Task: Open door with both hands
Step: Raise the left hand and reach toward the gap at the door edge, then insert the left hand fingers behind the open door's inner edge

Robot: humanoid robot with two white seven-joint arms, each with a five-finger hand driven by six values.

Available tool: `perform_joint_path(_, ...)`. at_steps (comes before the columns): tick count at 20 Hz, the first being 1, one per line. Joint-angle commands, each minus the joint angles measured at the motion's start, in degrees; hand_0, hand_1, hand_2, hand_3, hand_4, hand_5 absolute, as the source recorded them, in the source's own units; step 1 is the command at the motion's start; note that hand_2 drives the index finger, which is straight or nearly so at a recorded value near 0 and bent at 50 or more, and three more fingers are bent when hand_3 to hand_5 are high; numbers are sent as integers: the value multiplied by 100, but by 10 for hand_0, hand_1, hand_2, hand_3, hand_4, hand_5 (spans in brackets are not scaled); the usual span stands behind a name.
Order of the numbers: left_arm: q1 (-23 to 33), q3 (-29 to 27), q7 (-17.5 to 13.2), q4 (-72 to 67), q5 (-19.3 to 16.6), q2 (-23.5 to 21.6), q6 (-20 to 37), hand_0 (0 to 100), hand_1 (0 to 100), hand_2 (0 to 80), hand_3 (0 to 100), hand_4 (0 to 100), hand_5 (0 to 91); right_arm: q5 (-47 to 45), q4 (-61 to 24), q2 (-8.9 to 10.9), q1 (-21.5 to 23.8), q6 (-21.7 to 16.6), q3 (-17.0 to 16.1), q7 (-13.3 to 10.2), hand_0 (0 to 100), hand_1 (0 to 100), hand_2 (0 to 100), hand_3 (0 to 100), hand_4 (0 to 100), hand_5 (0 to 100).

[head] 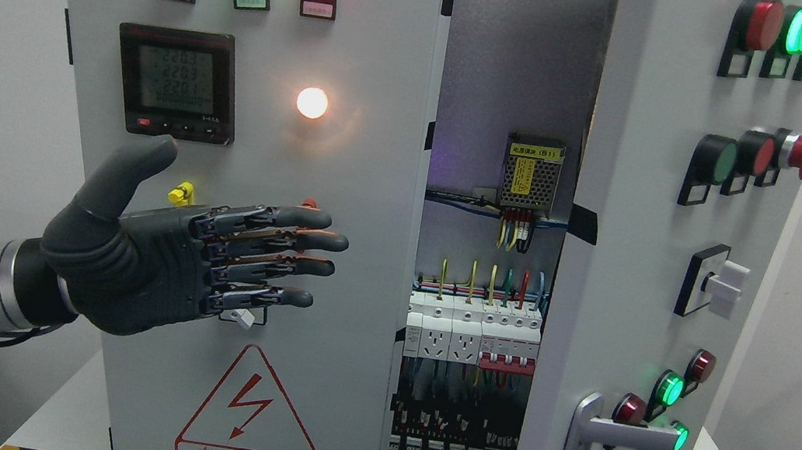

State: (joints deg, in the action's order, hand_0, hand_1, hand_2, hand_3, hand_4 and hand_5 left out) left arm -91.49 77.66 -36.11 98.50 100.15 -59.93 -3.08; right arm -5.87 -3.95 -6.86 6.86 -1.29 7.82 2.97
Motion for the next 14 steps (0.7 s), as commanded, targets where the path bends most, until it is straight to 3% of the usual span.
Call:
perform_joint_path(1, -668, 1304, 113, -33, 417, 788, 1, 0, 0, 0, 0, 31, 0, -2, 0, 0, 0, -3, 0, 1, 107, 0, 0, 0, 0, 0)
perform_joint_path(14, -677, 1058, 122, -138, 461, 1580, 27, 0, 0, 0, 0, 30, 0, 6, 0, 0, 0, -3, 0, 1, 107, 0, 0, 0, 0, 0)
